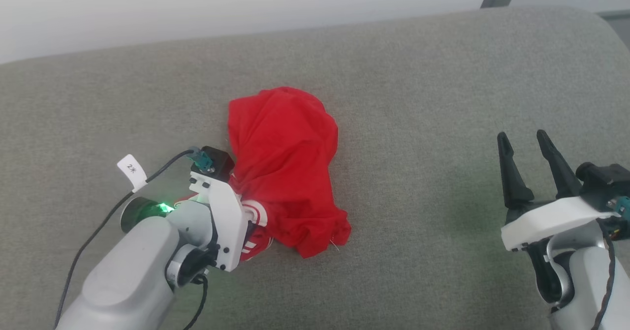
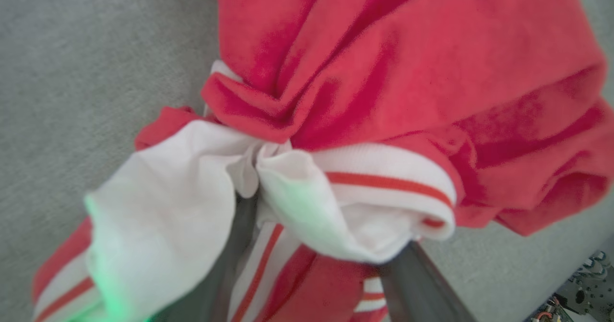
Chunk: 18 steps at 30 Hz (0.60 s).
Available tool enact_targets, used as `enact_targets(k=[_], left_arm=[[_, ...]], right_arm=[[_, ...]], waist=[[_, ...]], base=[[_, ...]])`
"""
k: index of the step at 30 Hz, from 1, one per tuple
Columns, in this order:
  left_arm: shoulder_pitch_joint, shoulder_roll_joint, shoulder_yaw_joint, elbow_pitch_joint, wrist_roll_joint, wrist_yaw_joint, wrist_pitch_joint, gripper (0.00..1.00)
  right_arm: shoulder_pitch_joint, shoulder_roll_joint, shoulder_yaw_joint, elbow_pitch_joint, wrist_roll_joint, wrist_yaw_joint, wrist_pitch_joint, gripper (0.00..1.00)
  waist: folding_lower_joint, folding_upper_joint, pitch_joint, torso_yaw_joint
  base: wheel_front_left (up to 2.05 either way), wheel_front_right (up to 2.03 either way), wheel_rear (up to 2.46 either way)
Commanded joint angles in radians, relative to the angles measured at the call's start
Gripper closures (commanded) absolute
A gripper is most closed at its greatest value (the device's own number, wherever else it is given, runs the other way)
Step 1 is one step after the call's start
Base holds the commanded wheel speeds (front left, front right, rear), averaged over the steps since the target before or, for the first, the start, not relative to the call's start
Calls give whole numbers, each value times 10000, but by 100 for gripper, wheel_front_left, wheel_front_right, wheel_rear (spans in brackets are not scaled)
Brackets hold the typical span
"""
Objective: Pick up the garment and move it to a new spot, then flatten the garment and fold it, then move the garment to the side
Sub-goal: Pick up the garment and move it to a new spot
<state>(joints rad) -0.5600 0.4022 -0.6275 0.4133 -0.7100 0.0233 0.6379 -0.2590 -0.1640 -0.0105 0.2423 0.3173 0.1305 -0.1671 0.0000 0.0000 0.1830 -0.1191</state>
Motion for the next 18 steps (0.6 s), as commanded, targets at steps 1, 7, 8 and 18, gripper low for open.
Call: enact_targets(k=[1,7,8,18], left_arm=[[-38,45,12,98,-85,-85,-79,0],[-53,357,338,-291,-44,-390,-987,0],[-16,434,425,-402,-11,-427,-1237,0],[968,1229,1939,-931,141,-217,-5054,0]], right_arm=[[71,-25,-31,42,4,5,-70,0],[319,-132,-108,87,5,5,-75,0],[347,-141,-124,90,12,5,-81,0],[744,-191,-261,207,6,5,-103,0]], waist=[[0,0,-124,75],[0,0,-589,381],[0,0,-670,445],[0,0,-1332,996]], base=[[0,0,0],[0,0,0],[0,0,0],[0,0,0]])
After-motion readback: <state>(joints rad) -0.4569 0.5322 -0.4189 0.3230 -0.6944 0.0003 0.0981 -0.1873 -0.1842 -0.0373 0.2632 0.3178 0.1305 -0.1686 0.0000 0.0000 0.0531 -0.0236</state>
